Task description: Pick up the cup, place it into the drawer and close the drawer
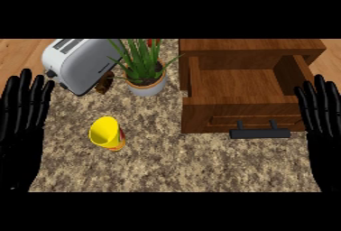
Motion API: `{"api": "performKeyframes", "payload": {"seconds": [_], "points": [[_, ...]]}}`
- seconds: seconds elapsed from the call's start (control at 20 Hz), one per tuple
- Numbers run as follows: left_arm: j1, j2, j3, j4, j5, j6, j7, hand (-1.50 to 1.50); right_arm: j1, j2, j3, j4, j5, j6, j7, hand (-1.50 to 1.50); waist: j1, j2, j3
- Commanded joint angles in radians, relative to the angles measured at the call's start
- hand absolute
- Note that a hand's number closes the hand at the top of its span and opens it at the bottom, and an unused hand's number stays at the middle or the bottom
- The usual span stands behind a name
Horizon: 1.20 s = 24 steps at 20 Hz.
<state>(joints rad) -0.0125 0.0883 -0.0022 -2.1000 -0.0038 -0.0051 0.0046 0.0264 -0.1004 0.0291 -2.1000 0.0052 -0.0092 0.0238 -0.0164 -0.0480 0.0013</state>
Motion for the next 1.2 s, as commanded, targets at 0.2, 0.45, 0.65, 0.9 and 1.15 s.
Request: {"api": "performKeyframes", "payload": {"seconds": [0.2,0.45,0.65,0.9,1.15], "points": [[-0.034,0.071,0.027,0.046,0.184,-0.178,-0.024,-1.50,-0.026,0.018,-0.003,0.008,0.015,-0.001,-0.072,-1.50,0.015,0.049,-0.002],[-0.004,0.044,0.111,0.146,0.384,-0.163,0.127,-1.50,-0.042,-0.064,0.010,0.014,-0.076,0.108,0.108,-1.50,0.015,0.050,-0.002],[0.004,0.021,0.104,0.262,0.352,-0.201,0.027,-1.50,-0.114,-0.051,-0.040,0.129,-0.085,0.115,0.050,-1.50,0.018,0.049,-0.001],[-0.054,0.046,0.128,0.404,0.289,-0.196,0.006,-1.50,-0.177,-0.021,0.002,0.143,-0.039,0.087,0.100,-1.50,0.016,0.049,-0.002],[-0.098,0.092,0.195,0.674,0.256,-0.264,-0.146,-1.50,-0.235,-0.048,-0.049,0.209,-0.076,0.124,0.070,-1.50,0.013,0.051,-0.002]]}}
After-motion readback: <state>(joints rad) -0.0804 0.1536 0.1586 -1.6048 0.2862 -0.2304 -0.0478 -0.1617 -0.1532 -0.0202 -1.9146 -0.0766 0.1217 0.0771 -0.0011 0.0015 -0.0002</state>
